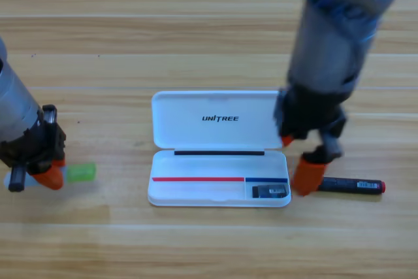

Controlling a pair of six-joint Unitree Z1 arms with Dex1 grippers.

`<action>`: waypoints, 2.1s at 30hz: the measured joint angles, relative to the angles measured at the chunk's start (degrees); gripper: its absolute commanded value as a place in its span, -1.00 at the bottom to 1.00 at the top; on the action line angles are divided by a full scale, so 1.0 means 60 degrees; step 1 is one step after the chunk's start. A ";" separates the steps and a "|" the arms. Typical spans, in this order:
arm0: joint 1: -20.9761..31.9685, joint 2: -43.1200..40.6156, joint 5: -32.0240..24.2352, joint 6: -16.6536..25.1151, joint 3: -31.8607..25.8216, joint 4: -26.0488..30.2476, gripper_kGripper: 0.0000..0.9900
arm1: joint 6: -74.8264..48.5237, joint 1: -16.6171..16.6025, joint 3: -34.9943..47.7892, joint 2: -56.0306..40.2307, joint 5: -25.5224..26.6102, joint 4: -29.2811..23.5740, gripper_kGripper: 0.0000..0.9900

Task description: Clean up eraser and pencils

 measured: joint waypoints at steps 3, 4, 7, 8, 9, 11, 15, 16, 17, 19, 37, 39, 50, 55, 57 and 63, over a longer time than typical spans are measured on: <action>0.0001 -0.0011 -0.0006 0.0000 -0.0024 0.0109 -0.85 | -0.0054 -0.0071 0.0498 -0.0856 0.0003 0.0010 0.71; 0.0003 -0.0014 -0.0010 0.0000 -0.0054 0.0207 -0.85 | -0.0140 -0.0129 0.0720 -0.1068 0.0002 0.0011 0.71; 0.0003 -0.0028 -0.0010 0.0000 -0.0176 0.0357 -0.85 | -0.0491 -0.0348 0.1288 -0.1343 0.0002 0.0015 0.71; 0.0003 -0.0031 -0.0010 -0.0001 -0.0231 0.0368 -0.85 | -0.0541 -0.0446 0.1459 -0.1354 -0.0002 0.0014 0.71; 0.0003 -0.0040 -0.0011 -0.0001 -0.0259 0.0368 -0.85 | -0.0585 -0.0571 0.1672 -0.1352 -0.0027 -0.0013 0.71; 0.0003 -0.0044 -0.0011 -0.0001 -0.0261 0.0370 -0.85 | -0.0725 -0.0787 0.2023 -0.1348 -0.0111 -0.0170 0.71; 0.0002 -0.0044 -0.0023 -0.0002 -0.0271 0.0407 -0.85 | -0.0806 -0.1135 0.2277 -0.1187 -0.0405 -0.1122 0.71; 0.0003 -0.0044 -0.0044 -0.0002 -0.0303 0.0471 -0.85 | -0.0824 -0.1205 0.2287 -0.1110 -0.0430 -0.1322 0.71; 0.0002 -0.0044 -0.0096 -0.0002 -0.0393 0.0570 -0.85 | -0.0845 -0.1250 0.2287 -0.1019 -0.0431 -0.1493 0.70; 0.0002 -0.0044 -0.0231 -0.0009 -0.0690 0.0805 -0.85 | -0.0892 -0.1318 0.2287 -0.0717 -0.0430 -0.1711 0.70; -0.1679 0.0706 -0.1253 -0.0840 -0.3484 0.2363 -0.85 | -0.1403 -0.1640 0.2226 0.1128 -0.0436 -0.2216 -0.12; -0.1960 0.1003 -0.1308 -0.1014 -0.3741 0.2363 -0.85 | -0.1423 -0.1672 0.2213 0.1146 -0.0436 -0.2252 -0.47; -0.2927 0.2631 -0.1341 -0.1365 -0.4965 0.2363 -0.85 | -0.1717 -0.1903 0.2258 0.1171 -0.0436 -0.2274 -1.00; -0.3045 0.3227 -0.1126 -0.1365 -0.5383 0.2363 -0.85 | -0.1717 -0.1911 0.2778 0.0885 -0.0436 -0.2274 -1.00; -0.3056 0.3381 -0.1078 -0.1365 -0.5436 0.2363 -0.85 | -0.1716 -0.1911 0.2978 0.0760 -0.0449 -0.2274 -1.00; -0.3057 0.3664 -0.0949 -0.1365 -0.5626 0.2363 -0.85 | -0.1715 -0.1905 0.3046 -0.0432 -0.0464 -0.2043 -1.00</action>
